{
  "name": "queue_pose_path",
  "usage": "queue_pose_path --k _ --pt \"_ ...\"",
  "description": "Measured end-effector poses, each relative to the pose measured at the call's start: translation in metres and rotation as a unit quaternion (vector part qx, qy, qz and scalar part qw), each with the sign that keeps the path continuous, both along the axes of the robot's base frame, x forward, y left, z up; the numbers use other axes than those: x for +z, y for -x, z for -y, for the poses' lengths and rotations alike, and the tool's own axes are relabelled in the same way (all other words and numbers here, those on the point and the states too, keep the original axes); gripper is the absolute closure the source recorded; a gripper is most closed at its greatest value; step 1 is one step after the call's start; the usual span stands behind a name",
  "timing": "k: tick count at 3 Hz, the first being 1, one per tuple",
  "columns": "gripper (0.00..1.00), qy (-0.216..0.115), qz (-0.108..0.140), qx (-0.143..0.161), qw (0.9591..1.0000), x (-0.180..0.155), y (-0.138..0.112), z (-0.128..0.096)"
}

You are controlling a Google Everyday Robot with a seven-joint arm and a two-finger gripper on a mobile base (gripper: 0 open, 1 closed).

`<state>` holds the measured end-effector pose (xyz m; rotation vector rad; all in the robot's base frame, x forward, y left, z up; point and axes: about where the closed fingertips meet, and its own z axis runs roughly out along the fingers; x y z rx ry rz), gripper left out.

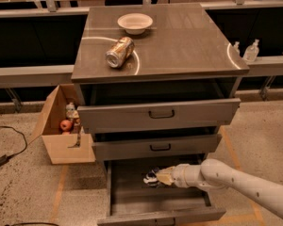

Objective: Place blue chip bag into bottom drawer

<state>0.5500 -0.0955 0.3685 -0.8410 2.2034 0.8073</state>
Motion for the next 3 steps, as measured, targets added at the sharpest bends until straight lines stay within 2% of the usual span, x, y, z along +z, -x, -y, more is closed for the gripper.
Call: queue_pose_path --k 1,3 --pt "0.85 0.01 -0.005 -0.006 0.9999 -0.037 -0.021 -0.019" --pt "0.38 0.006 -0.019 -0.007 0.9998 -0.089 -0.048 -0.066"
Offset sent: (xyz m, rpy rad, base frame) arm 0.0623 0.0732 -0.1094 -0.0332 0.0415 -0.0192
